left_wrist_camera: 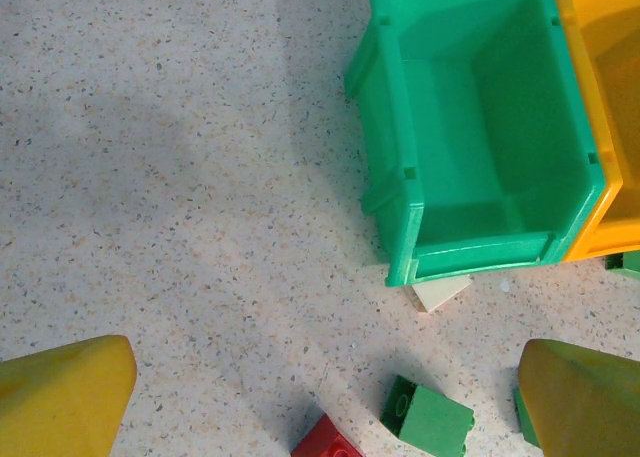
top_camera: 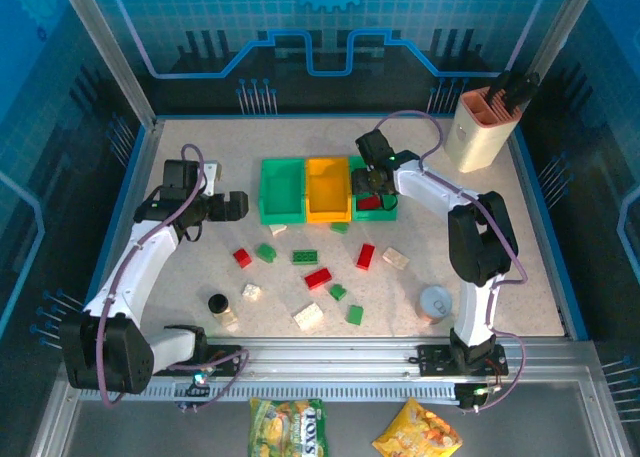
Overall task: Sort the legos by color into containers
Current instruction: Place the lego in the container.
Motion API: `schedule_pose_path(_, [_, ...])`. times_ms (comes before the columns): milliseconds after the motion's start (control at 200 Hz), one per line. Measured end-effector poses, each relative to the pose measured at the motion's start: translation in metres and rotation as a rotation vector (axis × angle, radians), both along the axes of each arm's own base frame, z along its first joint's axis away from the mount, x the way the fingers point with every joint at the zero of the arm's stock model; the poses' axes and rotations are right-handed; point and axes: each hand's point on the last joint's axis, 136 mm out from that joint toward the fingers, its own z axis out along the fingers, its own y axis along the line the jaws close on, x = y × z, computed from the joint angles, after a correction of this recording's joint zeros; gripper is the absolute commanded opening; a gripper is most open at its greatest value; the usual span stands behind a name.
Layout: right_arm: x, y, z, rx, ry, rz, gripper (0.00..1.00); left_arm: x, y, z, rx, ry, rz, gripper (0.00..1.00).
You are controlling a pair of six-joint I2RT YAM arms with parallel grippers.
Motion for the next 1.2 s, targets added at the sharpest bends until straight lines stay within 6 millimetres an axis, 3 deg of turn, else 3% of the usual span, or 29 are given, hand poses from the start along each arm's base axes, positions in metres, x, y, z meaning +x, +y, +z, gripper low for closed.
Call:
schedule_pose_path(170, [0.0,0.0,0.003,0.004,-0.006,0.0,0.73,0.0,0.0,0.0,0.0,0.0,0.0,0.99])
schedule_pose_path(355, [-0.006,-0.001,0.022,0.025,-0.036,-0.007,0.71,0.0,0.0,0.0,0.0,0.0,0.0,0.99])
schedule_pose_path(495, [-0.02,-0.001,0.029,0.047,-0.045,-0.027,0.7,0.0,0.0,0.0,0.0,0.0,0.0,0.99])
schedule_pose_path(715, [-0.049,0.004,0.024,0.081,-0.026,-0.051,0.66,0.0,0.0,0.0,0.0,0.0,0.0,0.99])
schedule_pose_path(1061, [-0.091,0.05,0.014,0.112,-0.01,-0.011,0.67,0.0,0.0,0.0,0.0,0.0,0.0,0.99])
schedule_pose_path(1201, [-0.103,0.074,0.007,0.121,0.004,0.026,0.79,0.0,0.0,0.0,-0.001,0.0,0.0,0.99])
